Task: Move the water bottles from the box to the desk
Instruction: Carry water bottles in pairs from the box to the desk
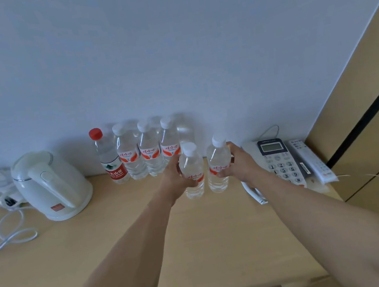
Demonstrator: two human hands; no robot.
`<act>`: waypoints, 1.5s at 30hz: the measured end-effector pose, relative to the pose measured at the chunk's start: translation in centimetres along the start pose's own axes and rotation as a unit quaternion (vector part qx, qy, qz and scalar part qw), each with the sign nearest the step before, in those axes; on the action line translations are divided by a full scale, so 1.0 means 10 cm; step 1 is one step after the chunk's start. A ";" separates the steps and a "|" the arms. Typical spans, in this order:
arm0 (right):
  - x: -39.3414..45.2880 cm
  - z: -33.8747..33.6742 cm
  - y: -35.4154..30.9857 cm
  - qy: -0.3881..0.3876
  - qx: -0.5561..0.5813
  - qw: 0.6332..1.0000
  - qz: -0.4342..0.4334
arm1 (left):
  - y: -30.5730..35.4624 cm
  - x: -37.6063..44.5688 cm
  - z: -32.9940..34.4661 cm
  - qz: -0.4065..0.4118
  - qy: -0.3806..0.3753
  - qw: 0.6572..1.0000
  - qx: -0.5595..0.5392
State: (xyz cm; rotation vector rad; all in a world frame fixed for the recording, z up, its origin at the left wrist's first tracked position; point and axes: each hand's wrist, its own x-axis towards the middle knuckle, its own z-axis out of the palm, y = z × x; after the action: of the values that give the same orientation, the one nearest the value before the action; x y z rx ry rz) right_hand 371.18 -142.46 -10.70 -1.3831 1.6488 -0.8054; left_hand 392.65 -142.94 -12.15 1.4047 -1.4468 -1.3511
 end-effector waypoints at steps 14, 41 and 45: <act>0.03 0.00 0.01 -0.040 0.000 0.999 0.001 | 0.00 0.14 0.03 0.004 -0.044 0.997 0.060; 0.03 -0.19 -0.22 0.018 -0.154 0.977 -0.149 | 0.99 0.23 0.00 0.218 -0.004 0.777 0.591; 0.04 -0.19 -0.21 0.021 -0.154 0.977 -0.147 | 1.06 0.38 0.00 0.213 -0.008 0.769 0.603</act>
State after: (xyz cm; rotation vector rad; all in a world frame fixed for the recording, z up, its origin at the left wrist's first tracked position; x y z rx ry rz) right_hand 370.44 -143.32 -8.09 -1.8721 1.6744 -0.7707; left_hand 389.44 -148.00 -2.58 1.5384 -2.6270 0.0187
